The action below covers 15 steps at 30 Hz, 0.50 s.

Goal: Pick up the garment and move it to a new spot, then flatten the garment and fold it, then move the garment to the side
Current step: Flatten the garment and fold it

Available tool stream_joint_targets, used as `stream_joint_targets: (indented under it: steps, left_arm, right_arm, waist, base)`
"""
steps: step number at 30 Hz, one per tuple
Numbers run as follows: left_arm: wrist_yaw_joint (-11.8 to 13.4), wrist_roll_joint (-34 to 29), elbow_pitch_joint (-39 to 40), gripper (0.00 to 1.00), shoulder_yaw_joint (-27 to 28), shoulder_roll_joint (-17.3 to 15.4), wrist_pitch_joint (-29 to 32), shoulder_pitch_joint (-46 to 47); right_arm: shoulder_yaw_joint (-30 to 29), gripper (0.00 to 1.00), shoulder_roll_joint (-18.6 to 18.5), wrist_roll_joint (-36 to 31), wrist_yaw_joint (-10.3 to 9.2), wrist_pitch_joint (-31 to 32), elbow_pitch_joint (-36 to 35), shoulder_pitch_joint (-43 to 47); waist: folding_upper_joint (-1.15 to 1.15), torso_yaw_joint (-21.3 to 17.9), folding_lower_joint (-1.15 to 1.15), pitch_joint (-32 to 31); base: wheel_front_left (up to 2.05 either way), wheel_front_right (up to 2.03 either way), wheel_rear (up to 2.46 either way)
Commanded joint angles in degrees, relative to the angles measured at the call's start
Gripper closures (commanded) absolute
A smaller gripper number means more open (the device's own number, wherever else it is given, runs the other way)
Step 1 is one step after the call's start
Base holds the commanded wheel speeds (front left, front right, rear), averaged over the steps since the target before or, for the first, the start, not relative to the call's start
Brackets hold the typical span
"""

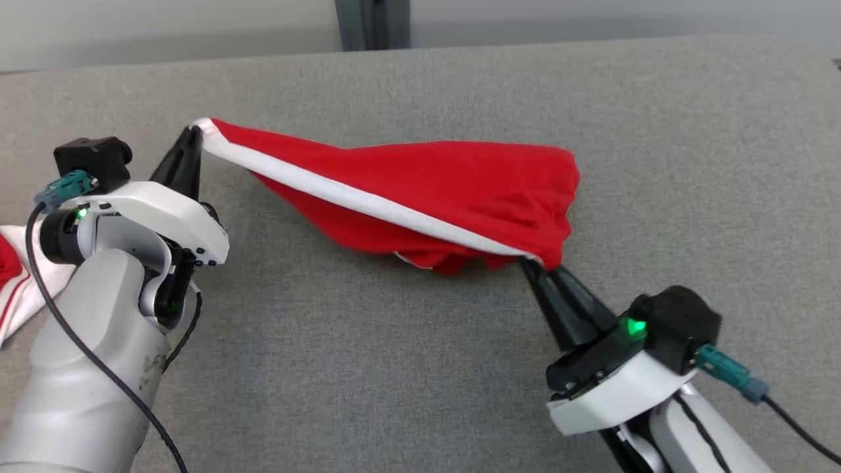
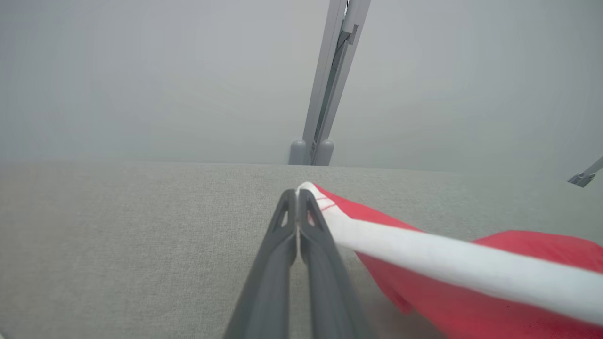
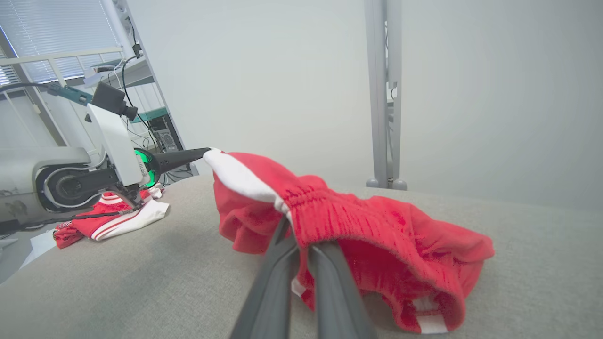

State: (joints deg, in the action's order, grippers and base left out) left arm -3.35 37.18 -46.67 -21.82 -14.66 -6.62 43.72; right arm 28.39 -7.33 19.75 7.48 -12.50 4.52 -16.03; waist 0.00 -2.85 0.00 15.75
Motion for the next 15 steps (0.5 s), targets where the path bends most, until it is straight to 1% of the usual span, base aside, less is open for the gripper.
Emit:
stream_joint_targets:
  steps: [1,6,9,15]
  left_arm:
    - [1.4,0.2,2.9,1.00,0.8,-0.7,-1.4,-1.3]
    - [5.7,-0.6,15.4,1.00,1.8,-2.4,-2.8,-5.6]
    - [8.9,-1.5,24.7,1.00,2.2,-3.7,-2.2,-9.0]
    - [16.0,-5.0,44.8,1.00,3.0,-7.1,-0.5,-15.1]
  right_arm:
    - [-2.0,1.00,-0.1,-0.8,0.03,0.8,-2.3,0.9]
    - [-7.3,1.00,0.3,-1.6,0.03,3.0,-8.4,1.8]
    - [-9.6,1.00,0.1,-2.1,0.04,4.5,-11.3,2.0]
    - [-13.3,1.00,-0.5,-2.7,0.04,6.5,-15.9,1.4]
  waist:
    - [0.00,-0.2,0.00,-2.0]
    - [0.00,0.6,0.00,-5.0]
    - [0.00,1.2,0.00,-6.6]
    - [0.00,2.2,0.00,-9.1]
  base:
    - [0.00,0.00,0.00]
    - [0.00,0.00,0.00]
    - [0.00,0.00,0.00]
    - [0.00,0.00,0.00]
